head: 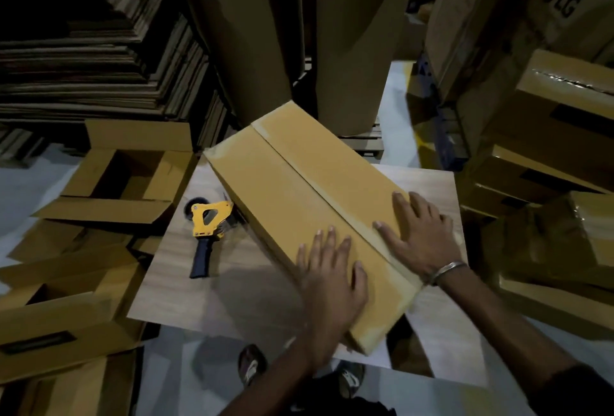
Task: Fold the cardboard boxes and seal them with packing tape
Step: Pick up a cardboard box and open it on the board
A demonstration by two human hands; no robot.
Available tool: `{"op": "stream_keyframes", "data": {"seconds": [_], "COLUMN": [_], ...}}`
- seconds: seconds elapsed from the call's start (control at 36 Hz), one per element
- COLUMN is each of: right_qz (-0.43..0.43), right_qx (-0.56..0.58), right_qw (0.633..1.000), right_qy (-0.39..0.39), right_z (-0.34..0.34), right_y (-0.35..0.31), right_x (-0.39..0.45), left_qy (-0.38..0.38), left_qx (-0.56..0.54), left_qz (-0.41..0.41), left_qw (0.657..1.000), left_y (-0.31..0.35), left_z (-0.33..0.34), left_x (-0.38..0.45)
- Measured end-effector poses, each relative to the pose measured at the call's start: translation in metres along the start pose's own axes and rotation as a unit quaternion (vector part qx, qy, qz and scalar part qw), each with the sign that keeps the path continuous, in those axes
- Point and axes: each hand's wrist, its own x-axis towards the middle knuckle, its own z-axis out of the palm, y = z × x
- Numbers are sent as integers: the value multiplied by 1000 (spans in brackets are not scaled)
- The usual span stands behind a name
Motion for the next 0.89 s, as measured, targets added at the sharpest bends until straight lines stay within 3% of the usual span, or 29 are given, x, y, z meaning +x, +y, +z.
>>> {"op": "stream_keyframes", "data": {"seconds": [0.25, 0.36, 0.44, 0.56, 0.69, 0.81, 0.89], "right_qz": [-27, -28, -8, 85, 162, 176, 173], "right_qx": [-52, -64, -85, -27, 5, 2, -8], "right_qw": [998, 997, 996, 994, 987, 984, 985], "right_qy": [-18, -27, 8, 66, 11, 2, -13], "right_z": [-22, -29, -34, -25, 7, 21, 20], "right_y": [69, 79, 69, 31, -10, -12, -4], "right_x": [36, 42, 33, -6, -49, -51, -42], "left_qy": [-92, -116, -59, 7, -8, -38, -19], "left_qx": [-29, -84, -74, 62, 144, 131, 106], "left_qz": [60, 129, 123, 31, -105, -157, -173], "left_qw": [994, 981, 988, 998, 984, 978, 979], "left_y": [89, 84, 47, -36, -125, -169, -174], "left_z": [30, 24, 4, -21, -52, -59, -58], "left_x": [-10, -4, 26, 105, 189, 198, 188]}}
